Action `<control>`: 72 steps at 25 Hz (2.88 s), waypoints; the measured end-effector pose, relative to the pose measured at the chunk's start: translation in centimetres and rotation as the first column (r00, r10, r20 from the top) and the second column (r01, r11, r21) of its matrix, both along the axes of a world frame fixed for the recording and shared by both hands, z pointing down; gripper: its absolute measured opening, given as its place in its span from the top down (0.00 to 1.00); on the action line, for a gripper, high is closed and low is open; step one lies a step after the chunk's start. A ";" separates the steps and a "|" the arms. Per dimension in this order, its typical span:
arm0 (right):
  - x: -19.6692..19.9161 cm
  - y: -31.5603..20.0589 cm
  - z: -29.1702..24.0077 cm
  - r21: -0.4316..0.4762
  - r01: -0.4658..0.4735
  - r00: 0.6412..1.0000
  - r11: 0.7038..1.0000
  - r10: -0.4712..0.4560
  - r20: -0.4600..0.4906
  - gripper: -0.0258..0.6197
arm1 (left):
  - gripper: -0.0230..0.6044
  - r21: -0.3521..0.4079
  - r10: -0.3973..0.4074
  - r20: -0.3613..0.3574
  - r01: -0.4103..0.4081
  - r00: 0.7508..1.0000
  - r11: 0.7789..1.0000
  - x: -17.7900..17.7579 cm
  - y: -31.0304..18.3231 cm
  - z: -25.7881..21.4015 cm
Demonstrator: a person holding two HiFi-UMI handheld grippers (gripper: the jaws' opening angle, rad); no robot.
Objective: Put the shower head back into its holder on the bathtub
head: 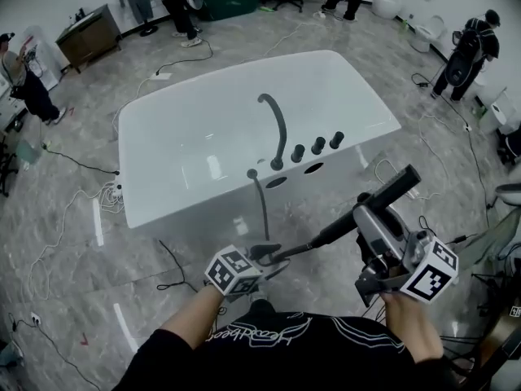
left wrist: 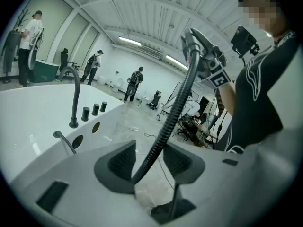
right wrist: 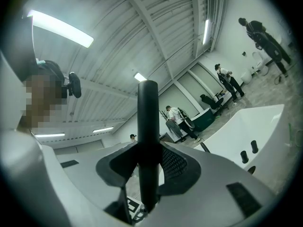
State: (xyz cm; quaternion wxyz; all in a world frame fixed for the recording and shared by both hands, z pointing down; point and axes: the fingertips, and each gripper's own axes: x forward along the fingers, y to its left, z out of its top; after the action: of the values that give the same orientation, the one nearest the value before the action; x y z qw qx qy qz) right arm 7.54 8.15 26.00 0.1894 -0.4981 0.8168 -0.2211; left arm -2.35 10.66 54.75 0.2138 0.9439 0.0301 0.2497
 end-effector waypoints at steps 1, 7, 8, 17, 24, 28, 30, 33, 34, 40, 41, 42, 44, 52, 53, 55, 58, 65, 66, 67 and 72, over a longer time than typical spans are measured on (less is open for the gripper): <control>0.1 -0.3 -0.2 0.002 -0.008 1.000 1.000 0.008 0.007 0.75 | 0.69 -0.019 0.010 -0.001 -0.010 1.000 1.000 0.1 -0.3 0.5; 1.4 -1.9 -0.6 0.003 -0.071 0.997 0.997 0.071 -0.005 0.75 | 0.74 -0.115 0.005 -0.029 -0.009 1.000 0.993 -0.5 -2.5 1.3; 1.5 -2.1 -0.5 0.001 -0.085 0.996 0.996 0.085 -0.017 0.75 | 0.77 -0.114 0.007 -0.029 -0.011 1.000 0.993 -0.7 -2.9 1.3; 2.0 -3.7 2.0 -0.024 -0.162 0.973 0.987 0.155 -0.173 0.75 | 0.88 -0.081 -0.012 0.015 0.013 1.000 0.997 -3.6 -5.9 0.2; 1.2 -4.1 6.6 -0.110 -0.097 0.976 0.989 0.073 -0.206 0.75 | 0.88 -0.003 -0.143 0.074 0.144 0.987 0.990 -7.6 -10.1 -2.1; 1.9 -4.9 7.1 -0.122 -0.049 0.981 0.991 0.024 -0.193 0.75 | 0.88 0.028 -0.240 0.062 0.238 0.969 0.971 -8.0 -13.1 -4.9; 2.8 -5.6 7.3 -0.121 -0.027 0.984 0.992 0.005 -0.177 0.75 | 0.88 0.054 -0.273 0.048 0.270 0.961 0.961 -7.4 -14.6 -6.4; 4.0 -7.3 7.9 -0.119 0.008 0.991 0.993 -0.024 -0.135 0.75 | 0.88 0.105 -0.315 0.040 0.310 0.948 0.945 -7.0 -17.0 -8.5; 4.4 -8.1 7.9 -0.116 0.018 0.992 0.993 -0.033 -0.122 0.75 | 0.88 0.121 -0.329 0.035 0.323 0.944 0.939 -6.7 -17.9 -9.3; 7.0 -12.4 7.9 -0.091 0.078 0.993 0.993 -0.085 -0.078 0.75 | 0.89 0.198 -0.400 0.005 0.391 0.916 0.899 -4.5 -23.4 -12.3; 7.7 -13.3 7.8 -0.087 0.091 0.993 0.992 -0.097 -0.071 0.75 | 0.89 0.212 -0.411 0.003 0.401 0.912 0.891 -3.9 -24.5 -12.7; 8.6 -14.2 7.6 -0.081 0.103 0.992 0.991 -0.108 -0.064 0.75 | 0.89 0.229 -0.422 0.001 0.410 0.907 0.883 -3.1 -25.6 -13.2; 10.5 -16.1 7.2 -0.069 0.124 0.990 0.990 -0.128 -0.053 0.75 | 0.89 0.261 -0.439 -0.004 0.425 0.898 0.867 -1.3 -27.9 -14.2; 12.9 -19.4 6.4 -0.013 0.160 0.987 0.987 -0.160 -0.019 0.75 | 0.89 0.361 -0.475 -0.033 0.454 0.879 0.814 1.3 -32.2 -17.0; 12.9 -19.3 6.4 -0.006 0.159 0.987 0.987 -0.159 -0.018 0.75 | 0.89 0.369 -0.474 -0.037 0.453 0.880 0.812 1.5 -32.4 -17.2; 12.9 -19.4 6.3 0.007 0.158 0.987 0.987 -0.158 -0.014 0.75 | 0.89 0.380 -0.474 -0.044 0.453 0.880 0.806 1.6 -32.9 -17.5; 13.1 -19.6 6.1 0.023 0.159 0.987 0.987 -0.158 -0.023 0.75 | 0.89 0.407 -0.480 -0.030 0.449 0.877 0.795 2.0 -33.8 -17.4; 13.6 -19.4 7.6 -0.003 0.146 0.987 0.989 -0.146 -0.065 0.75 | 0.89 0.381 -0.496 0.004 0.457 0.868 0.804 2.9 -34.5 -13.4; 13.6 -19.4 7.8 -0.013 0.143 0.987 0.990 -0.144 -0.066 0.75 | 0.89 0.370 -0.500 0.011 0.461 0.866 0.807 2.9 -34.5 -12.6; 13.7 -19.5 7.9 -0.022 0.140 0.987 0.990 -0.142 -0.070 0.75 | 0.89 0.355 -0.504 0.018 0.466 0.863 0.810 3.0 -34.6 -11.7; 14.0 -21.3 8.6 -0.062 0.129 0.988 0.990 -0.134 -0.081 0.75 | 0.89 0.255 -0.524 0.040 0.499 0.851 0.828 3.8 -36.0 -7.2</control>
State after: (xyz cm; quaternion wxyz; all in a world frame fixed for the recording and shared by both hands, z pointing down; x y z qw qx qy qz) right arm 21.51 -13.19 34.59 0.1252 -0.4571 0.8487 -0.2348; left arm 1.48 -25.32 47.54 0.1611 0.9209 -0.2653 0.2359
